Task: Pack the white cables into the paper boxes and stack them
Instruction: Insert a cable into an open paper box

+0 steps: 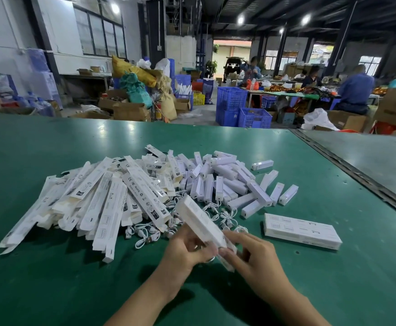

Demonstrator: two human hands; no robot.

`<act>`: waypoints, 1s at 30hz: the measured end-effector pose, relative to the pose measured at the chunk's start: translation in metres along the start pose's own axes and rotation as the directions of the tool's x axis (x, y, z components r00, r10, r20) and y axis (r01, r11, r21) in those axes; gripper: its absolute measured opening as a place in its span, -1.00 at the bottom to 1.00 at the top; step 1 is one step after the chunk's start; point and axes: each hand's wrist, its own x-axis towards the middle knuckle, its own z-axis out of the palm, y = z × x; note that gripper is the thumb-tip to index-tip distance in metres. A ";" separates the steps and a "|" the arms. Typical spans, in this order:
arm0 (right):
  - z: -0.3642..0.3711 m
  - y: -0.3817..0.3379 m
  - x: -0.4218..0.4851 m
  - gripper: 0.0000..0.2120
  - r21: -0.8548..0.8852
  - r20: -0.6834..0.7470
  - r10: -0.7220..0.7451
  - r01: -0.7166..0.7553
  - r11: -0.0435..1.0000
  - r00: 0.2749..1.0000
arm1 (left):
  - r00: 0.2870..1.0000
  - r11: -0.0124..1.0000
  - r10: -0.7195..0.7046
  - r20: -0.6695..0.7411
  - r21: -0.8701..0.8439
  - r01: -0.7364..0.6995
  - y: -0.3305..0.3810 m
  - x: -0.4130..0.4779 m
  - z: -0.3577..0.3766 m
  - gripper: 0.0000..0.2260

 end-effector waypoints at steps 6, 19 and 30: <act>-0.008 0.010 0.022 -0.50 -0.253 0.011 0.031 -0.028 0.967 0.999 | 0.970 0.997 0.031 -0.242 -0.065 -0.048 -0.003 0.010 0.000 -0.69; -0.041 0.086 0.106 -0.55 -0.717 0.061 0.604 -0.386 0.581 0.795 | 0.918 0.978 0.019 -0.395 -0.185 -0.099 -0.003 0.025 -0.011 -0.61; -0.028 0.058 0.090 -0.72 -0.245 -0.299 0.366 -0.442 0.863 0.881 | 0.893 0.964 0.007 -0.449 -0.234 -0.125 -0.009 0.031 -0.015 -0.49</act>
